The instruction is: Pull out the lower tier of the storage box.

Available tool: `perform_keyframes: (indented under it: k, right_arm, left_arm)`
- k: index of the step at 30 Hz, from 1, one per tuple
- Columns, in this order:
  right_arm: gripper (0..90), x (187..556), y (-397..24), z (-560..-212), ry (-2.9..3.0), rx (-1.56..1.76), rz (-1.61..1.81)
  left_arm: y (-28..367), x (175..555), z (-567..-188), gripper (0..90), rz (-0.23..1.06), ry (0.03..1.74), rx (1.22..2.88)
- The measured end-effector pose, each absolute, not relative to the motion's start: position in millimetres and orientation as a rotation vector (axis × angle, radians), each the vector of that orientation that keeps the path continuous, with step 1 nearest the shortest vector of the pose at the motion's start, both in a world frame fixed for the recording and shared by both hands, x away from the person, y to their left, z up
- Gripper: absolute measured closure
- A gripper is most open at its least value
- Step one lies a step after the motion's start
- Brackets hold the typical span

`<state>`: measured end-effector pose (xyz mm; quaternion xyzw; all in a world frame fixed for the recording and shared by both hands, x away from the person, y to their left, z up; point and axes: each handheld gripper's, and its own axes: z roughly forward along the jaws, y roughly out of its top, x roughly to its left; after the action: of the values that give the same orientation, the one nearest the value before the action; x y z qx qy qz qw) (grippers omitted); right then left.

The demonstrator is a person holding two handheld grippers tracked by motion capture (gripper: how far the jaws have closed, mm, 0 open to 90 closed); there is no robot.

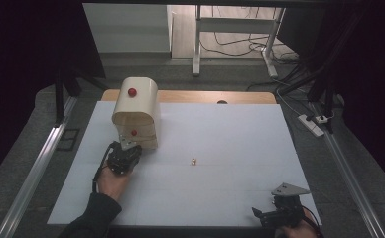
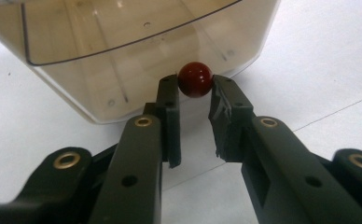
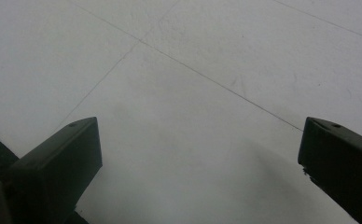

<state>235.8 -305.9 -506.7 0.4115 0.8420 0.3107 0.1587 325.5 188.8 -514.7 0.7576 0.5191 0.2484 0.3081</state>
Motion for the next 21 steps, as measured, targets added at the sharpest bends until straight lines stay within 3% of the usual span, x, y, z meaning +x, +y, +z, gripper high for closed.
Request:
perform_keyframes:
  k: [21]
  right_arm:
    - [0.0,235.3,-305.9,-506.4,2.405,1.171,0.888]
  left_arm:
    - [197.0,301.6,-511.9,73.6,0.565,1.330,2.023]
